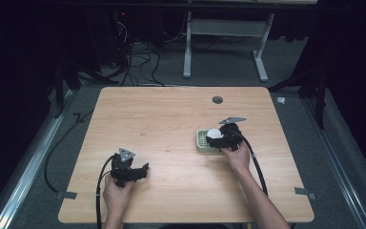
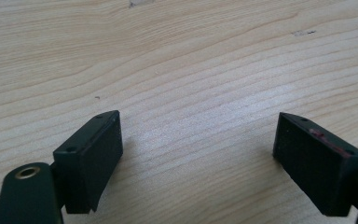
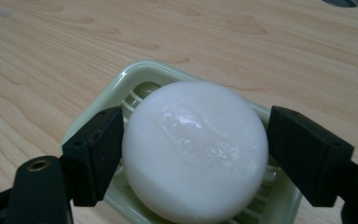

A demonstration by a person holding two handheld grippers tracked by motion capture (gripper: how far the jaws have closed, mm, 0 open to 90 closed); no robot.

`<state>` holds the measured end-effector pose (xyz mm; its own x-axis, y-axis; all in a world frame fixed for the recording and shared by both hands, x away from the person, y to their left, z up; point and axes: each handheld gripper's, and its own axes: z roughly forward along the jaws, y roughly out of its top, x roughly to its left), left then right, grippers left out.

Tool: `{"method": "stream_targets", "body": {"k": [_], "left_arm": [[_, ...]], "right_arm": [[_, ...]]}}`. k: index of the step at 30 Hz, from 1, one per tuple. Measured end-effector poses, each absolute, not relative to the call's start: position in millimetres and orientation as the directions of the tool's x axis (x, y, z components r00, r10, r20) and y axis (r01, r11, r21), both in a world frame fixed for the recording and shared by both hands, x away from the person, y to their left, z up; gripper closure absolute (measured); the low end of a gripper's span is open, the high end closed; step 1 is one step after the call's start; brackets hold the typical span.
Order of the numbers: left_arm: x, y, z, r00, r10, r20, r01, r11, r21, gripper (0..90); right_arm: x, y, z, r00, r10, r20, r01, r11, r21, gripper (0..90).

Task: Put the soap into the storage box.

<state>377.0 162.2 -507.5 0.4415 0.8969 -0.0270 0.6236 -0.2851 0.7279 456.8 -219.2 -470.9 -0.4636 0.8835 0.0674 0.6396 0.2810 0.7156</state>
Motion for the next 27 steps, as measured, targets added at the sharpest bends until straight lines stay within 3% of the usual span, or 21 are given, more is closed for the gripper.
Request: {"method": "stream_targets", "body": {"k": [27], "left_arm": [[376.9, 161.9, -507.5, 0.442, 0.897, -0.024, 0.623, -0.287, 0.728, 16.2]], "right_arm": [[439.0, -232.2, -443.6, -0.471, 0.877, 0.090, 0.584, 0.234, 0.777, 21.9]]}}
